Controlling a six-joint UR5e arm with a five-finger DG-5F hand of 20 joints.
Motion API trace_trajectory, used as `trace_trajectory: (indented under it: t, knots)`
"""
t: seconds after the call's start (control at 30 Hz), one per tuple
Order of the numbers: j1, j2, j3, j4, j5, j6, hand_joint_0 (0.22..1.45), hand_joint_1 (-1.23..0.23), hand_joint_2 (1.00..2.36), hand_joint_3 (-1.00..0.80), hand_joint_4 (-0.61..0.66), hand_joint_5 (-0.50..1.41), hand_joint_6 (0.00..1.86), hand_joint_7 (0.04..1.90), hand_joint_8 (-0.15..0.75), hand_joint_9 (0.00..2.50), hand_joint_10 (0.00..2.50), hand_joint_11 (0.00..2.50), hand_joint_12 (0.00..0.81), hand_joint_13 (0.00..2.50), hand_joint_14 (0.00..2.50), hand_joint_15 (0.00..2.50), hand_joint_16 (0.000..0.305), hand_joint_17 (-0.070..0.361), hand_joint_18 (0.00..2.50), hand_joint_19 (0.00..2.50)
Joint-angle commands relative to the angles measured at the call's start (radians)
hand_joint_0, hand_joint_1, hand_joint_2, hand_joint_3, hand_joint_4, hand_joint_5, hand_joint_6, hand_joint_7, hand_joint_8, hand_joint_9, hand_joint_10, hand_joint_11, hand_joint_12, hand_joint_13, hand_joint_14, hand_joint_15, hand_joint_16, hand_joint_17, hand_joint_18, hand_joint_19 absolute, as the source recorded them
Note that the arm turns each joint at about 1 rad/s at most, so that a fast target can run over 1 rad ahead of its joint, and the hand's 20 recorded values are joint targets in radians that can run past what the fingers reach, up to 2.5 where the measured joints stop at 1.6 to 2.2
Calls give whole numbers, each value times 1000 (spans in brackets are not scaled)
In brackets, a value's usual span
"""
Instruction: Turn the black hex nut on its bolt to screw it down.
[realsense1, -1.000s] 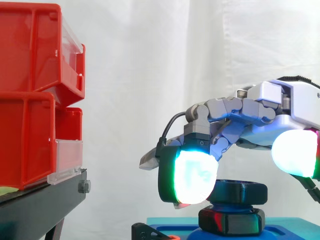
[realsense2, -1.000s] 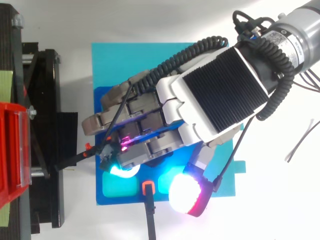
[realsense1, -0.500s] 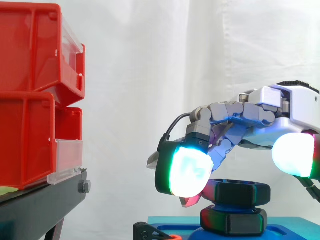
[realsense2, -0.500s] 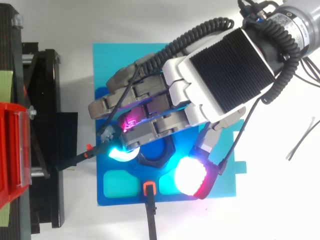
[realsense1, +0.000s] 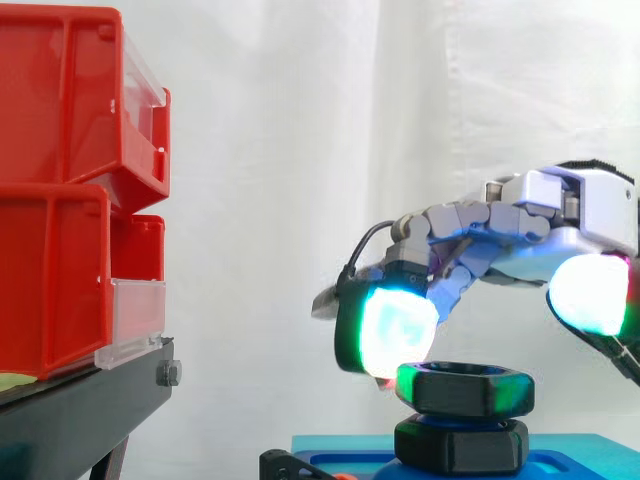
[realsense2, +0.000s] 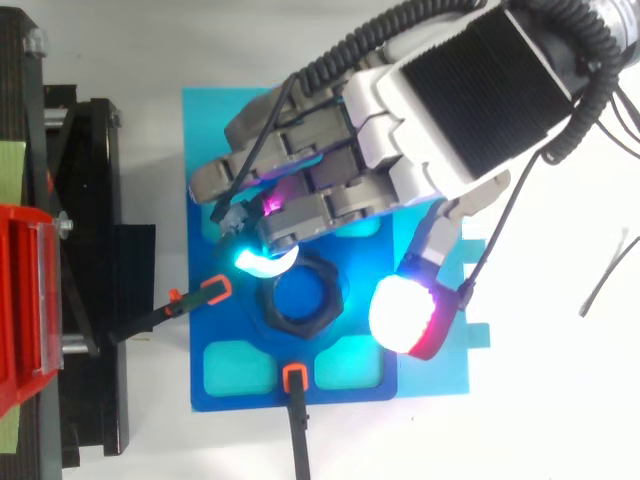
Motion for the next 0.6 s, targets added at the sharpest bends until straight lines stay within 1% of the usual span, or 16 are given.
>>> trace_trajectory:
  t: [0.0,0.1,0.23,0.27,0.37,0.43,0.5,0.53,0.57]
  knots:
    - [-20,0,47,-22,-59,26,530,-304,1000,-500,255,-27,502,1125,288,853,10,354,310,513,7,177,53,118,457,568]
    - [-25,0,64,-28,-74,43,530,-304,1000,-500,253,-27,502,1122,286,853,10,354,310,513,7,178,53,118,461,577]
    - [-22,0,66,-24,-74,54,529,-305,1000,-500,248,-28,502,1114,289,854,12,341,311,511,9,180,53,118,463,577]
    - [-16,0,66,-21,-73,54,530,-305,1000,-500,248,-28,502,1114,288,854,12,349,310,512,8,184,53,118,463,577]
    - [-5,0,66,-10,-68,54,530,-305,1000,-500,257,-29,502,1112,288,852,10,353,311,514,10,180,52,118,462,576]
    - [7,-8,66,4,-53,54,530,-306,1000,-500,257,-29,502,1113,288,852,10,353,311,515,7,175,53,118,466,576]
    - [15,-8,66,12,-44,55,530,-306,1000,-500,254,-29,502,1113,290,850,10,348,311,514,8,178,53,118,466,568]
    - [24,-17,66,21,-31,60,530,-306,1000,-500,258,-29,502,1108,288,849,10,349,310,515,8,185,52,118,464,576]
    - [26,-17,66,24,-28,61,530,-307,1000,-500,251,-29,502,1107,287,849,10,348,311,515,7,178,53,118,465,576]
